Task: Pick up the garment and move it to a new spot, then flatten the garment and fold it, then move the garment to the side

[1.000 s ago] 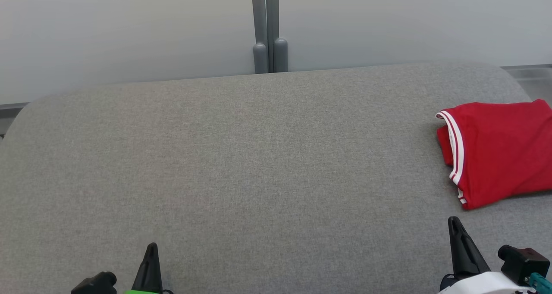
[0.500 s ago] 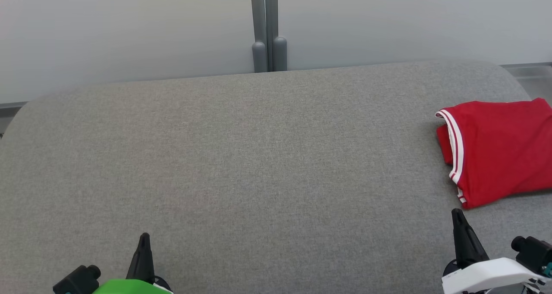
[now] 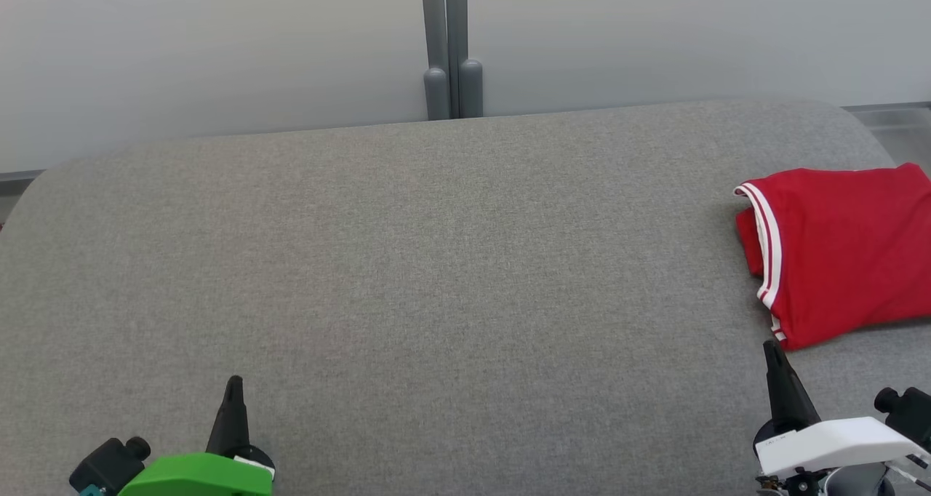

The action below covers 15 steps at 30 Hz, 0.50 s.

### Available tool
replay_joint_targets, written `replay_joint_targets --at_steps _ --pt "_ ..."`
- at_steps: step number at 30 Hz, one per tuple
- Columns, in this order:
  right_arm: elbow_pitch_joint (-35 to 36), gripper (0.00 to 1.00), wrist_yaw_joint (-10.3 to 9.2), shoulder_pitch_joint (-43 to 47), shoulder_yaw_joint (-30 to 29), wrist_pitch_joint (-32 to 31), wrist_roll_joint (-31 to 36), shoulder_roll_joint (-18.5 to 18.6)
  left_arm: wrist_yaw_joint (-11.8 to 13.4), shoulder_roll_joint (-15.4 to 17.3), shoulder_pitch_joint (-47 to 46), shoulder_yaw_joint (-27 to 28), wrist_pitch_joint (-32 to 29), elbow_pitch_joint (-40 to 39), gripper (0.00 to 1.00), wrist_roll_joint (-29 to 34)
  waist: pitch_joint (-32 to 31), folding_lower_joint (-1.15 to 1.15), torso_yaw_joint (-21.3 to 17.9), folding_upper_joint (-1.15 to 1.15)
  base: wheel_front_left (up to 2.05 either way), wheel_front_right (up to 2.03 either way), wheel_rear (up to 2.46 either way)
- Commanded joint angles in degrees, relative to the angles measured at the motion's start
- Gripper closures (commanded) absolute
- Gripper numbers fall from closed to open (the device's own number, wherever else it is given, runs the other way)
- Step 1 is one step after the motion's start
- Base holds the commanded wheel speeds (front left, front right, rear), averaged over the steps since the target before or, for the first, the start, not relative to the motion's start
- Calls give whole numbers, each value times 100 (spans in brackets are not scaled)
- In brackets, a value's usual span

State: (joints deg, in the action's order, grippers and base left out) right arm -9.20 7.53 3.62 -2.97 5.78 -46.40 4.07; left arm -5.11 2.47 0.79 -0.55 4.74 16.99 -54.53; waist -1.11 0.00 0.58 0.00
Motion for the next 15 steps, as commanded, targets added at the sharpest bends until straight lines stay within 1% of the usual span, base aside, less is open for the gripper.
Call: replay_joint_targets --at_steps 1,11,12,13,15 --pt "30 100 -1 -158 -22 -47 -249 46 -45 27 -181 43 -41 -88 100 -204 3 0 -1 0 0 0 0" --pt "-52 100 -2 -298 -53 -227 -1027 59 -79 32 -288 135 -209 -128 100 -813 19 0 -8 0 0 0 0" --pt "-52 100 -2 -298 -53 -227 -1027 59 -79 32 -288 135 -209 -128 100 -813 19 0 -8 0 0 0 0" --pt "-66 100 -2 -327 -60 -263 -1174 61 -87 33 -302 151 -236 -132 100 -935 22 0 -10 0 0 0 0" --pt "-73 100 -2 -341 -63 -277 -1248 62 -91 34 -312 159 -252 -135 100 -988 23 0 -10 0 0 0 0"
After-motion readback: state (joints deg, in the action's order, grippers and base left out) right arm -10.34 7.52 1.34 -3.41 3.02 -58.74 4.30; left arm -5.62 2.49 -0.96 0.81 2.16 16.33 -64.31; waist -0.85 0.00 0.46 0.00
